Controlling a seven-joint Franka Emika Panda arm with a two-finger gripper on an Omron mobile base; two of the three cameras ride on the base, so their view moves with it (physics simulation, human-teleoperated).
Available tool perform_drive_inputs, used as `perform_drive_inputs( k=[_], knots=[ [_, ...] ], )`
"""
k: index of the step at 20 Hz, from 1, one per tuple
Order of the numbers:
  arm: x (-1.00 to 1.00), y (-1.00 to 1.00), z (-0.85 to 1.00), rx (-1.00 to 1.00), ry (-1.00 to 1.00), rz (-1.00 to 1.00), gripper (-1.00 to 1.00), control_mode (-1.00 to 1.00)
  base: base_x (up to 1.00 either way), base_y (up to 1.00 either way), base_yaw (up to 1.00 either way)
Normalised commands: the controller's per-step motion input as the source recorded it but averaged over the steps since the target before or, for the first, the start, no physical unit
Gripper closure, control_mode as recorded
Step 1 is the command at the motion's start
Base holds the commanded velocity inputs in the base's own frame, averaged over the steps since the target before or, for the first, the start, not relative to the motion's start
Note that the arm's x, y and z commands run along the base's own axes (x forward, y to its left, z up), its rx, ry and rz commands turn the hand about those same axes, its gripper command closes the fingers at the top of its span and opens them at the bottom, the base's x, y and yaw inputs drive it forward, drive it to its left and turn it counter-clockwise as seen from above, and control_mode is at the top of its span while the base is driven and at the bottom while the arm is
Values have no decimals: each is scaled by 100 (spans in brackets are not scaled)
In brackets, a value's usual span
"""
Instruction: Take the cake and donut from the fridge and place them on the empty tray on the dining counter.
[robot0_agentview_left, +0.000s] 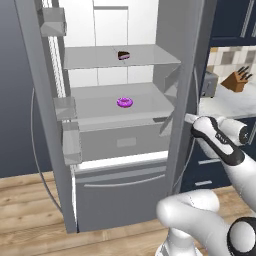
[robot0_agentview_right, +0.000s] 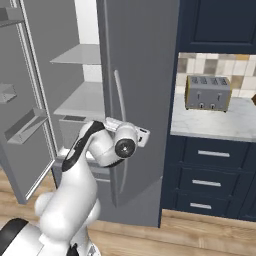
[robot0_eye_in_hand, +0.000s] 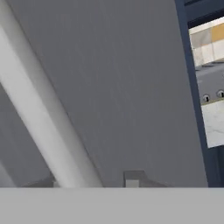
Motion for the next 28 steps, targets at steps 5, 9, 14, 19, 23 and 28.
perform_drive_inputs(
  k=[5, 9, 14, 19, 23, 28],
  knots=[
    [-42, -43, 0, 1, -3, 0, -100, -100, 0, 0, 0],
    [-40, -22, 0, 0, 0, 0, -100, -100, 0, 0, 0],
    [-30, -25, 0, 1, 2, -2, -100, -100, 0, 0, 0],
    [-45, -37, 0, 0, 3, -18, -100, -100, 0, 0, 0],
    [-31, -6, 0, -5, 0, -19, -100, -100, 0, 0, 0],
    [-4, 2, 1, -38, 0, -7, -100, -100, 0, 0, 0]
  ],
)
